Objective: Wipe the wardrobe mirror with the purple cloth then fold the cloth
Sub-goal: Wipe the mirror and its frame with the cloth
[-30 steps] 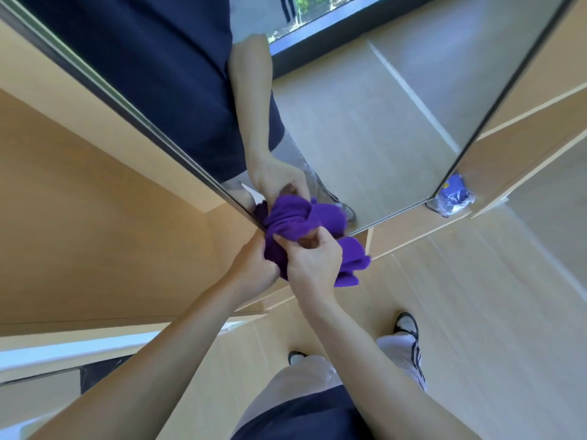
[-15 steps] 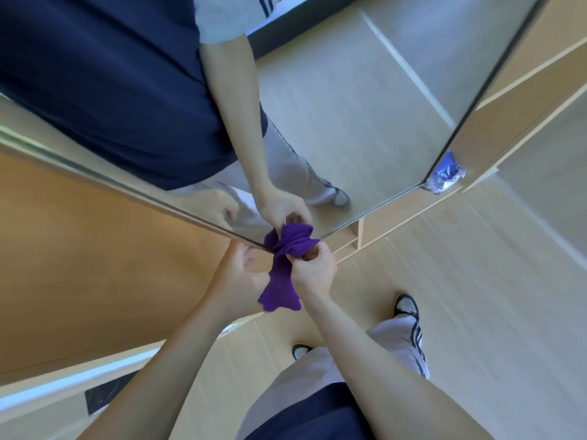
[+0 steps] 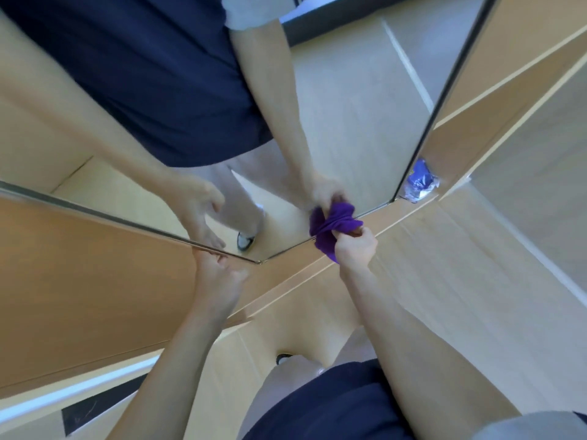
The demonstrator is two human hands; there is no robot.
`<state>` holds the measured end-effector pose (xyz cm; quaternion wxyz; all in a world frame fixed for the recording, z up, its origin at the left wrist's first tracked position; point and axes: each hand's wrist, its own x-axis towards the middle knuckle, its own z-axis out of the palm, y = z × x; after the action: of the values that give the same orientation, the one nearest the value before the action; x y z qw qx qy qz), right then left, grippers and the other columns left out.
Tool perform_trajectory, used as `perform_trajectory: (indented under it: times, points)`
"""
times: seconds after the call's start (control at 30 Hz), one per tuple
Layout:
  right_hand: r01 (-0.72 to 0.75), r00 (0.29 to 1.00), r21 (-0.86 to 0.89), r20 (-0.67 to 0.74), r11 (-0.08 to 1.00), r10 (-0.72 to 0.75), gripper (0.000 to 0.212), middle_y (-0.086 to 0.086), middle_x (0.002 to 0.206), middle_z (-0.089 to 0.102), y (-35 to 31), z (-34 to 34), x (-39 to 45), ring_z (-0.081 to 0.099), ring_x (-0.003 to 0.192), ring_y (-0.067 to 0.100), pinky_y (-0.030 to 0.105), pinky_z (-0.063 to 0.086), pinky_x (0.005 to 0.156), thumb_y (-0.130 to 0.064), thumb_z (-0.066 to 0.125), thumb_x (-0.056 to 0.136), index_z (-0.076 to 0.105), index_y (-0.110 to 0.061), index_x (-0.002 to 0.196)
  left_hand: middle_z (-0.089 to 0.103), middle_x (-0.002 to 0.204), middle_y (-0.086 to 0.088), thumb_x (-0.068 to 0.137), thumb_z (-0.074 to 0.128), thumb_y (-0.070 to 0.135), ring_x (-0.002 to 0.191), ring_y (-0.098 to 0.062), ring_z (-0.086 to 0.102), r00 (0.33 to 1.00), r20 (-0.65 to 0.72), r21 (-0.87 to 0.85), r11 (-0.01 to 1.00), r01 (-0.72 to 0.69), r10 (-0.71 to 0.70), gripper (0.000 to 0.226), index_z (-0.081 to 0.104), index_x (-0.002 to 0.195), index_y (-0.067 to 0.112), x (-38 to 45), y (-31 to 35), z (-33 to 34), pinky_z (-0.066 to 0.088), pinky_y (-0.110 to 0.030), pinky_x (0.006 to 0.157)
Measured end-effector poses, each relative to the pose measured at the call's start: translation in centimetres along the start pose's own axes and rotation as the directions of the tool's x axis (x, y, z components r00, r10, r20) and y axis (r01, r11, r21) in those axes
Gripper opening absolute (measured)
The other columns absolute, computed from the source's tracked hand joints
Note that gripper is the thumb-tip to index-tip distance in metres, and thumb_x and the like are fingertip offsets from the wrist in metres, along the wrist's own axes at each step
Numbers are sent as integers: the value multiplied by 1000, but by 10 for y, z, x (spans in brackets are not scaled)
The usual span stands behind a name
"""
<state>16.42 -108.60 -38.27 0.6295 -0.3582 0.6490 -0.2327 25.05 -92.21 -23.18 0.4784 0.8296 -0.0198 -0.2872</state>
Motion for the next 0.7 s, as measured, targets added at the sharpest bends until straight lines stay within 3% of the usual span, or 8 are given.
perform_trajectory:
  times: [0.07,0.13,0.23,0.33,0.43,0.53,0.63,0.7]
  points:
    - [-17,1000,14,-16,1000,18,14,4,84,70,-12,-13,15,66,74,17,16,51,51,-5,77,80,71,-11,91,36,153,-4,59,53,6,144,-22,40,1000,-12,-11,1000,24,-24,94,24,147,25,0,-2,0,32,-31,115]
    - [-53,998,34,-31,998,54,27,12,99,74,-24,-24,30,70,88,24,33,59,72,-8,76,81,72,-5,108,30,162,-11,66,58,2,147,-26,37,998,0,-4,998,57,-57,102,15,156,18,1,-5,-2,32,-32,111]
    - [-118,989,120,-76,986,127,35,13,107,73,-40,-36,46,72,98,26,38,59,89,-10,75,83,69,-4,116,27,165,-14,84,56,-17,148,-28,36,997,-1,15,997,77,-77,95,12,159,22,5,-11,-4,33,-31,106]
    - [-184,975,261,-70,948,209,32,13,109,72,-52,-42,55,71,97,28,38,60,80,-6,77,83,66,-8,113,22,166,-18,87,50,-24,150,-31,33,997,-21,9,997,79,-79,93,11,160,18,5,-15,-1,33,-34,112]
    - [-189,974,332,-58,924,220,24,7,98,69,-58,-42,54,69,92,25,32,57,70,-5,78,83,59,-17,90,21,166,-14,85,51,-24,151,-30,31,997,1,8,997,83,-83,95,12,159,23,1,-17,0,31,-37,118]
    - [-194,980,267,13,944,198,25,9,100,69,-48,-29,33,71,92,25,30,59,60,-2,77,81,60,-14,95,23,165,-11,69,58,-5,150,-27,32,995,43,38,995,92,-94,104,13,157,28,-3,-17,-4,31,-40,120]
    - [-180,980,103,106,978,169,31,16,109,71,-23,-1,-14,71,102,33,45,61,83,-2,78,77,67,-6,105,27,161,-3,60,53,4,144,-21,38,994,65,96,992,82,-88,111,10,158,31,-7,-18,-8,33,-34,115]
    - [-181,969,7,173,983,177,29,18,107,73,-9,17,-53,70,103,34,48,57,92,-5,81,74,69,-4,101,32,154,5,59,51,4,137,-15,41,993,99,127,990,55,-68,114,6,158,35,-7,-23,-11,32,-31,112]
